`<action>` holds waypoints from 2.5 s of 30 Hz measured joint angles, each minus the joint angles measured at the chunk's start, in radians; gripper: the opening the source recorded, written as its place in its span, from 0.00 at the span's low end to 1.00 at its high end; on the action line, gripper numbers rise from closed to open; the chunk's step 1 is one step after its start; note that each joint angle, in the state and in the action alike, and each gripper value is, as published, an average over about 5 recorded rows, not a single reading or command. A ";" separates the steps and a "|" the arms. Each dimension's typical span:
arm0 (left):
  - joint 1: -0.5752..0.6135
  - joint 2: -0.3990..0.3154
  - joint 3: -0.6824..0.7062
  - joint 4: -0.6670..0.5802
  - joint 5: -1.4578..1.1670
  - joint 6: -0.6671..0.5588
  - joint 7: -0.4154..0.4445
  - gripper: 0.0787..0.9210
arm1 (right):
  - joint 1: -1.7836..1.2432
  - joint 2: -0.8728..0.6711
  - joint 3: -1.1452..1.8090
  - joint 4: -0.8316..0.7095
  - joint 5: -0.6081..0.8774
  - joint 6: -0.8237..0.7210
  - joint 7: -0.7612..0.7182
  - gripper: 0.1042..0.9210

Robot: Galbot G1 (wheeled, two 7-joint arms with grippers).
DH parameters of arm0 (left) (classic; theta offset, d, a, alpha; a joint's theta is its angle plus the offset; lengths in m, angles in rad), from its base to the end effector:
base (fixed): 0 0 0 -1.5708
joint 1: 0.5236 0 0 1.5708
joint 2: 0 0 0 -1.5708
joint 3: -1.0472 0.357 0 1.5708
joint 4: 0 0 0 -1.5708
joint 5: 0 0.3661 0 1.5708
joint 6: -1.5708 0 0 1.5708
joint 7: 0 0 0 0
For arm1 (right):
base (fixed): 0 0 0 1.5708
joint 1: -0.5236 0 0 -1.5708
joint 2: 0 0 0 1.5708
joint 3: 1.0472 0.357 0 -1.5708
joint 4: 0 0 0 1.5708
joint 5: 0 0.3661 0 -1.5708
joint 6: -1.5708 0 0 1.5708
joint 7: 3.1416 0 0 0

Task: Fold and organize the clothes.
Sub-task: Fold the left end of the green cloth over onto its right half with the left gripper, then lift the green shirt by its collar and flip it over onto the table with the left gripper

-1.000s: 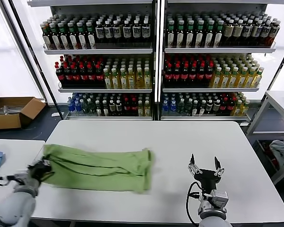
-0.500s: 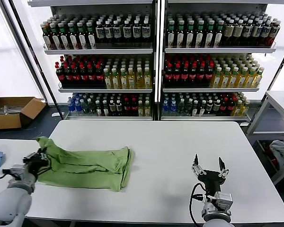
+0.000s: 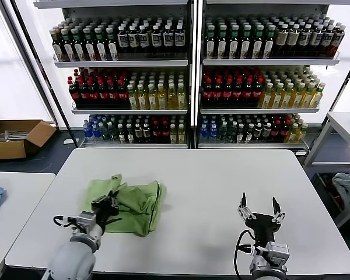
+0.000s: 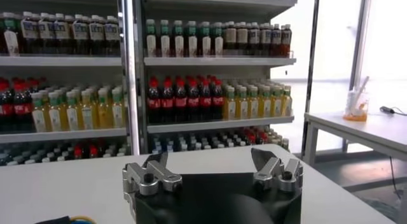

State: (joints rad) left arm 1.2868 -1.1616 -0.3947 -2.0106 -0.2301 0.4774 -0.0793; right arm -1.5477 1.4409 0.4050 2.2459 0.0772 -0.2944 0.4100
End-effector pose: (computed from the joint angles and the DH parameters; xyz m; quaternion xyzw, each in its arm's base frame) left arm 0.2713 0.0410 -0.2737 -0.0798 -0.9790 -0.0943 0.1622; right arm 0.1859 0.0169 -0.2515 -0.1143 -0.9912 0.0096 0.0662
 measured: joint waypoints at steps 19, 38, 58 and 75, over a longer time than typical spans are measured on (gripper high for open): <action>-0.053 -0.115 0.145 0.081 0.088 0.006 0.027 0.10 | -0.029 0.012 -0.006 0.008 -0.014 0.012 -0.001 0.88; -0.039 -0.179 0.188 0.139 -0.030 -0.101 0.021 0.75 | -0.022 0.006 -0.022 -0.009 -0.016 0.019 -0.002 0.88; -0.018 -0.076 0.020 0.000 -0.130 -0.110 0.016 0.88 | 0.021 0.000 -0.047 -0.054 -0.003 0.018 -0.007 0.88; -0.005 -0.012 -0.137 0.123 -0.107 -0.080 0.037 0.88 | 0.023 -0.011 -0.047 -0.065 0.007 0.020 -0.008 0.88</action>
State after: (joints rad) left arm 1.2821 -1.1734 -0.5321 -1.8872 -0.3368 0.3970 -0.0421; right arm -1.5246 1.4302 0.3583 2.1810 0.0845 -0.2740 0.4017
